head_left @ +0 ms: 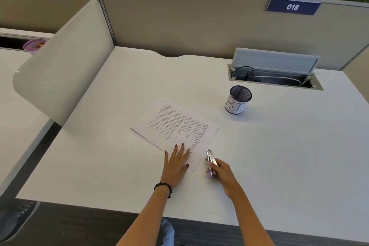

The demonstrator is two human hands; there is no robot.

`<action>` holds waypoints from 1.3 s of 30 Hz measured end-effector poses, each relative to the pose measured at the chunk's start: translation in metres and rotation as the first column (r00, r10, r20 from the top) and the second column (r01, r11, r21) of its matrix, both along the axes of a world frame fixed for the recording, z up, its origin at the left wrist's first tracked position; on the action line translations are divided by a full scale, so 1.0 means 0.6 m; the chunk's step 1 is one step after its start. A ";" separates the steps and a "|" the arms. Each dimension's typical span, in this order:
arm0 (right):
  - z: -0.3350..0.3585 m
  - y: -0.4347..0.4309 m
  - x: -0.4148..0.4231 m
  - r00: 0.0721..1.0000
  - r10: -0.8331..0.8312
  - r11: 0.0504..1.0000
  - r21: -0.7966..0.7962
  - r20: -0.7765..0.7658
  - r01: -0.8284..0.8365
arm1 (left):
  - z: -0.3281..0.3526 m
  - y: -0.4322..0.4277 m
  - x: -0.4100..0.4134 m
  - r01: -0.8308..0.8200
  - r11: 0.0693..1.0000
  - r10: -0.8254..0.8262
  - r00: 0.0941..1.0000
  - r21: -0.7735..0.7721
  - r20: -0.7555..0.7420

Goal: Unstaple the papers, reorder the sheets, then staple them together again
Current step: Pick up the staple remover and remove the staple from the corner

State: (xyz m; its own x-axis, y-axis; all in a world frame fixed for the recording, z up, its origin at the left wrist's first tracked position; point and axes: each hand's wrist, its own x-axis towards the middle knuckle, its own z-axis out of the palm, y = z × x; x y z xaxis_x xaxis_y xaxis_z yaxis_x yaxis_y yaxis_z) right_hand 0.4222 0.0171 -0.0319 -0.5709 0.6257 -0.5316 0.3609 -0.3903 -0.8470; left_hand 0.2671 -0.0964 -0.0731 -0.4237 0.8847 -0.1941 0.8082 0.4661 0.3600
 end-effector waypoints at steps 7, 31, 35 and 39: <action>0.006 -0.006 -0.002 0.999 0.044 0.995 0.093 0.030 -0.047 | -0.017 -0.004 0.008 -0.060 0.996 0.054 0.995 -0.067 -0.087; 0.000 0.024 -0.065 0.531 0.427 -0.031 0.599 0.732 -0.800 | 0.022 0.015 -0.057 0.293 0.944 -0.286 0.956 -0.153 0.066; 0.004 0.020 -0.076 0.494 0.427 -0.111 0.587 0.757 -0.802 | 0.011 0.018 -0.054 0.274 0.949 -0.271 0.962 -0.153 0.040; 0.007 0.023 -0.082 0.443 0.416 -0.211 0.559 0.794 -0.802 | 0.004 0.022 -0.054 0.270 0.954 -0.268 0.963 -0.132 0.033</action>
State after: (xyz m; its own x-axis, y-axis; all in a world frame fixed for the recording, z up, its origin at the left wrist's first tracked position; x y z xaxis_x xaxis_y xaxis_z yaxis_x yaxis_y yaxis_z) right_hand 0.3731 0.0306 -0.0275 -0.9676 0.1009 -0.2314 0.1347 0.9816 -0.1351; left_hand 0.2346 -0.0833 -0.0705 -0.1703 0.9309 -0.3232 0.9054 0.2773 0.3216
